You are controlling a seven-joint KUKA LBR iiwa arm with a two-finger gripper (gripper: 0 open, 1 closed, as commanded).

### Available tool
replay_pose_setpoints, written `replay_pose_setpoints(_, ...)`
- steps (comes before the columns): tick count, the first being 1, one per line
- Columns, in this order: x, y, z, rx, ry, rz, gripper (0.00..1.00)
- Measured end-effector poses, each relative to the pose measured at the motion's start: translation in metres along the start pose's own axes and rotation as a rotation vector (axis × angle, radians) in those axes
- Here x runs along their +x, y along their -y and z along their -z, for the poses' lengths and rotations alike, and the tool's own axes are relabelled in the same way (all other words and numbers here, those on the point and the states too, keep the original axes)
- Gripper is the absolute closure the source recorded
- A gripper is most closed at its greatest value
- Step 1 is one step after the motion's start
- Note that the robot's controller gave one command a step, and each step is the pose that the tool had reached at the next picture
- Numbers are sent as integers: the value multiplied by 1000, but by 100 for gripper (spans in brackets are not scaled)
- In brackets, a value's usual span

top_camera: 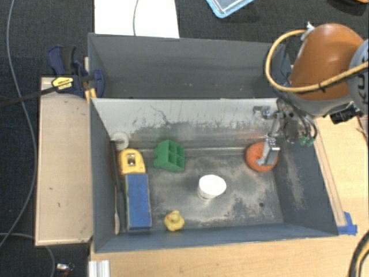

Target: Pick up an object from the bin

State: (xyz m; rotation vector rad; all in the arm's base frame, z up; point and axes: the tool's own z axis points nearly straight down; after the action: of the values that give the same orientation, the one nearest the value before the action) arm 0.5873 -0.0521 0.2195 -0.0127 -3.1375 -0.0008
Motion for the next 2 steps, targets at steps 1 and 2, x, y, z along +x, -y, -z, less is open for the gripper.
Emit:
replay_pose_setpoints(1, -1, 0, 5, 1, 8, 2, 0)
replay_pose_setpoints(2, 0, 36, -77, 0, 13, -70, 0)
